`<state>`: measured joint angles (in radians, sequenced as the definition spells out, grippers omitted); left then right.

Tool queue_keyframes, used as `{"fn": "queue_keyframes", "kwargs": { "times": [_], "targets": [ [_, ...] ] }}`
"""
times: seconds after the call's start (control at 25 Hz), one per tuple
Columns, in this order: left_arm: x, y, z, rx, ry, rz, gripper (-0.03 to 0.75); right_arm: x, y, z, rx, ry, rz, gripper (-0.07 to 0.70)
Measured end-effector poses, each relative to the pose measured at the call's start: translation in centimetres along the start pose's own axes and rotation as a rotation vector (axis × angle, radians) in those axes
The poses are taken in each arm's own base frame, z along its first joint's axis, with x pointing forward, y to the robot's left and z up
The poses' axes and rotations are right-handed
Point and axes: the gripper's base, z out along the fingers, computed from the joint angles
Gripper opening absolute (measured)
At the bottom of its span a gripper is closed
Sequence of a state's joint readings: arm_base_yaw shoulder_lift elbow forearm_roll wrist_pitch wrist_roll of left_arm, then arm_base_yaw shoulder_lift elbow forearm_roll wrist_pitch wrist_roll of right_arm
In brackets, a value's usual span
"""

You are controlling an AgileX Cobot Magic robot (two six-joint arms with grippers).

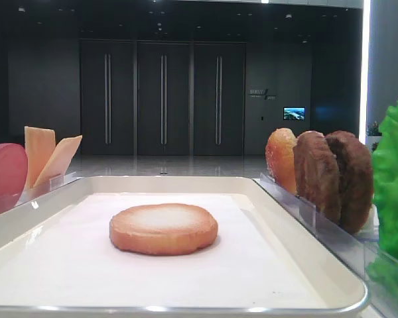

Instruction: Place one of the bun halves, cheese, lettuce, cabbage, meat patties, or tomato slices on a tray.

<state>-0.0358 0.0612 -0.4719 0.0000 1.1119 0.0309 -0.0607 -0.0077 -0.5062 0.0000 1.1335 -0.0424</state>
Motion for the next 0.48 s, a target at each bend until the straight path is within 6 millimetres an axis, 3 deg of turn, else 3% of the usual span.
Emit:
{"fn": "queue_keyframes", "kwargs": {
  "times": [0.12, 0.48],
  "targets": [
    [0.58, -0.06, -0.83, 0.002, -0.071, 0.009, 0.388, 0.00, 0.00, 0.00, 0.000, 0.000, 0.000, 0.359],
    [0.63, -0.08, -0.88, 0.004, -0.076, 0.010, 0.377, 0.00, 0.00, 0.00, 0.000, 0.000, 0.000, 0.359]
  ]
}}
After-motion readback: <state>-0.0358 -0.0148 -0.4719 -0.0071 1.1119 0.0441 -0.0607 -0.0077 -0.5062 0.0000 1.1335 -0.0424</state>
